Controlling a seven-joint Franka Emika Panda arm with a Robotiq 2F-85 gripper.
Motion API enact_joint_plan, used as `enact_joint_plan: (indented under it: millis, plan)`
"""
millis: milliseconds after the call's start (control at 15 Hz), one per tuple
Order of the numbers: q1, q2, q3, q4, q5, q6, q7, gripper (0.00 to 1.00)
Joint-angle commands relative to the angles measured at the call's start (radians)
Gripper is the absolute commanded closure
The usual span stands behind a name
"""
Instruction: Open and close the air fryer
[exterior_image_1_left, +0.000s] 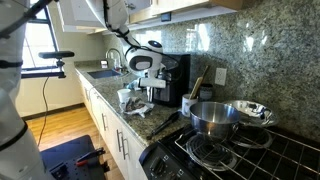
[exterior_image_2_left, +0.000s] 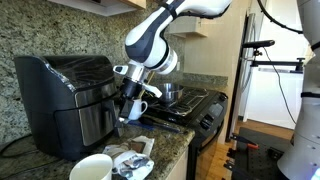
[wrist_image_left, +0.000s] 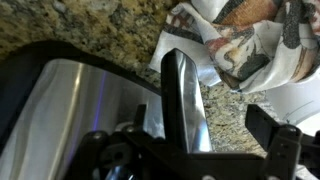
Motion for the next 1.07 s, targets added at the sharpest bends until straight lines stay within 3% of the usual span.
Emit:
enact_joint_plan:
  millis: [0,600,667,1000]
  plan:
    - [-0.020,0.019,0.030,0.009,0.026,0.067,-0.006,0.00]
    - [-0.053,0.023,0.065,-0.017,0.016,0.163,0.020,0.00]
    - [-0.052,0.025,0.057,-0.012,-0.020,0.115,0.023,0.00]
    - [-0.056,0.026,0.063,-0.015,-0.021,0.125,0.031,0.00]
